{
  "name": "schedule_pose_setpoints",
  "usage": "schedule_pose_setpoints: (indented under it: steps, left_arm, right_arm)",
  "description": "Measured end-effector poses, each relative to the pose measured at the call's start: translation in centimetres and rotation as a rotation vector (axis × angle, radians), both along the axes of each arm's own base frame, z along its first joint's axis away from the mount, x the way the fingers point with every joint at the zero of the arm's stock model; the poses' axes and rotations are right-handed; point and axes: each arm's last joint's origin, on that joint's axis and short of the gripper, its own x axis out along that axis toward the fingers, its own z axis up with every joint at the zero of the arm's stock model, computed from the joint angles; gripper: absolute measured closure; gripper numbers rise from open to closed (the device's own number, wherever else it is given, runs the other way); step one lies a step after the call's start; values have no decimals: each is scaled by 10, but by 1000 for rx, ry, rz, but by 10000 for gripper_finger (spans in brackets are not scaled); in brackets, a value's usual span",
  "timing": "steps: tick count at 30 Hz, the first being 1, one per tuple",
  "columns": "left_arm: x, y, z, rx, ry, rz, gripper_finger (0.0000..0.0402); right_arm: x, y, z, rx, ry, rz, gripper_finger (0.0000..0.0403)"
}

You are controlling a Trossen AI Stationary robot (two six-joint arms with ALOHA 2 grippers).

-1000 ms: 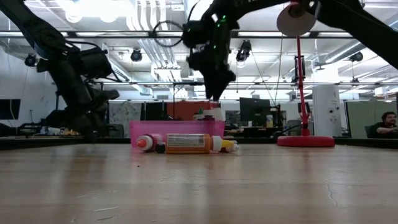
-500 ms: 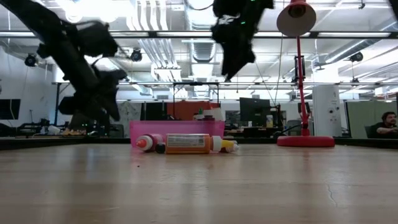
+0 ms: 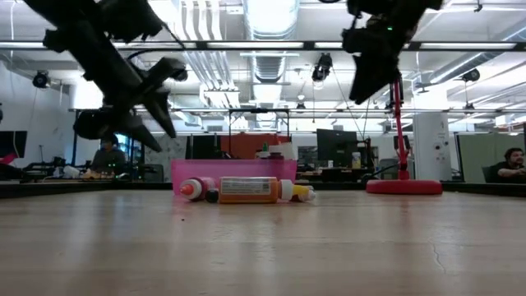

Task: Pick & Place food coloring
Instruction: Put the big orange food coloring bottle into the red bin

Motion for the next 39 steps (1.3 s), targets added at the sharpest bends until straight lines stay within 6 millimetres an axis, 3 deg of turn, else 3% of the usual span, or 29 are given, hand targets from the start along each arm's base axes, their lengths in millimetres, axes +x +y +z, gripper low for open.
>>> schedule_pose_setpoints:
  steps: [4,10,18,24,32,39]
  left_arm:
    - [22,-18,10,3,-3,56,277]
    - [58,-37,12,-90,151,156,280]
    - [105,-48,0,-152,252,211,280]
    - [112,-53,-7,-187,279,250,276]
    - [106,-50,-7,-147,326,284,275]
    - [108,-50,-20,-132,376,291,275]
  right_arm:
    - [-17,6,-7,-12,0,17,234]
    - [-29,11,-17,-52,-14,59,234]
    - [-34,12,-18,-110,10,150,236]
    - [-37,14,-13,-143,6,185,243]
    - [-40,12,-11,-163,3,191,252]
    - [-39,6,-10,-181,-22,169,255]
